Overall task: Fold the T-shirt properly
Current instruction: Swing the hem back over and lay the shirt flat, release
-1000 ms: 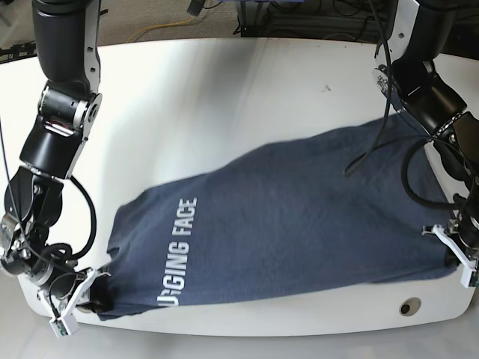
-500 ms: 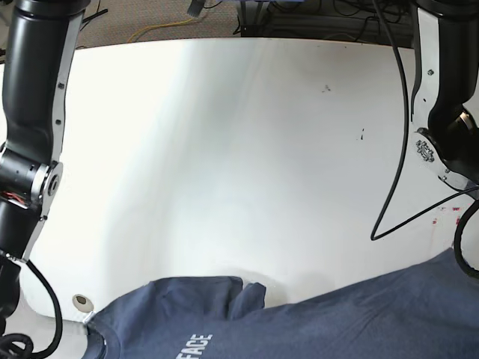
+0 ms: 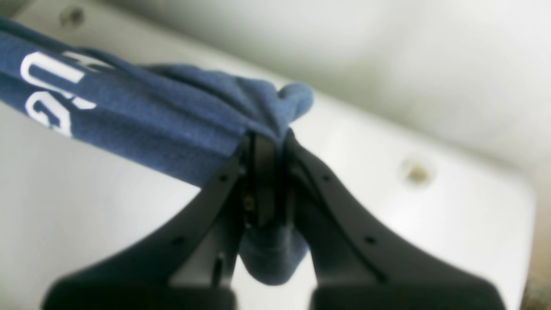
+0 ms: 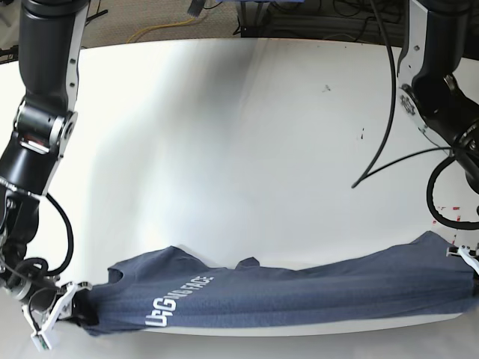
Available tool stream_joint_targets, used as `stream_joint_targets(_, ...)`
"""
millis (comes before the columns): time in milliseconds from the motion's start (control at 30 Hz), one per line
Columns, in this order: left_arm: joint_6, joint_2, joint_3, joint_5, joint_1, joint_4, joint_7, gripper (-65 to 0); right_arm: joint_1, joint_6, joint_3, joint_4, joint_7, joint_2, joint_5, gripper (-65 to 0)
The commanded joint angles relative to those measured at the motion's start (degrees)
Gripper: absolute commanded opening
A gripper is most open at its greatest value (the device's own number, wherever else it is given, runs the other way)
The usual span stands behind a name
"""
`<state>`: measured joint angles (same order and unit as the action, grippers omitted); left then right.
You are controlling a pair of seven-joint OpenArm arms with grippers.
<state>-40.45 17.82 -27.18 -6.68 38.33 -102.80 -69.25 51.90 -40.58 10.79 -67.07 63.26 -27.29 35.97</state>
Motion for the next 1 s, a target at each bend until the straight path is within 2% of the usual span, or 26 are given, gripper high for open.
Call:
stream_joint_targets(0,0.45,0.33,-0.21,1.36,-4.35,-1.68,0.64,-65.0,-5.97,0.58,2.71,-5.33,-1.51,-1.77,1.18,-65.0)
stream_joint_targets(100,0.45,-0.81,-0.65,-0.84,-9.89,-1.68,2.57,-65.0,-14.05,0.58,5.61,-9.02,-1.51,-0.01,1.88,-65.0)
stream_joint_targets(233,0.45,-0.64,-0.65,-3.12,-20.79,-3.09,7.5,-65.0,-23.72,0.58,9.39,-12.54,-1.51,1.93,1.88,-65.0)
stream_joint_targets(433,0.45,-0.73,-0.65,-3.21,-32.57,-3.79,11.28,-65.0,-33.75,0.58,12.38,-14.03,-1.59,3.42,2.23,-65.0)
stream_joint_targets(633,0.45,-0.64,-0.65,-3.21,-42.5,-3.79,15.5,-65.0,-41.83,0.58,13.79,-17.11,-1.16,3.51,2.41,-65.0)
stream_joint_targets(733,0.45,-0.64,-0.65,-3.12,-46.11,-3.79,15.5,-65.0,-45.17,0.58,13.79,-17.11,-0.54,2.89,5.84,-65.0)
stream_joint_targets(867,0.45,0.24,-3.63,-3.04,-50.24,-3.79,15.58,-65.0,-48.51,0.58,13.79,-17.11,3.68,1.13,11.29,-65.0)
stream_joint_targets(967,0.45,0.68,-5.04,-3.04,-51.64,-3.79,15.58,-65.0,-50.98,0.58,13.79,-17.11,4.12,0.61,13.92,-65.0)
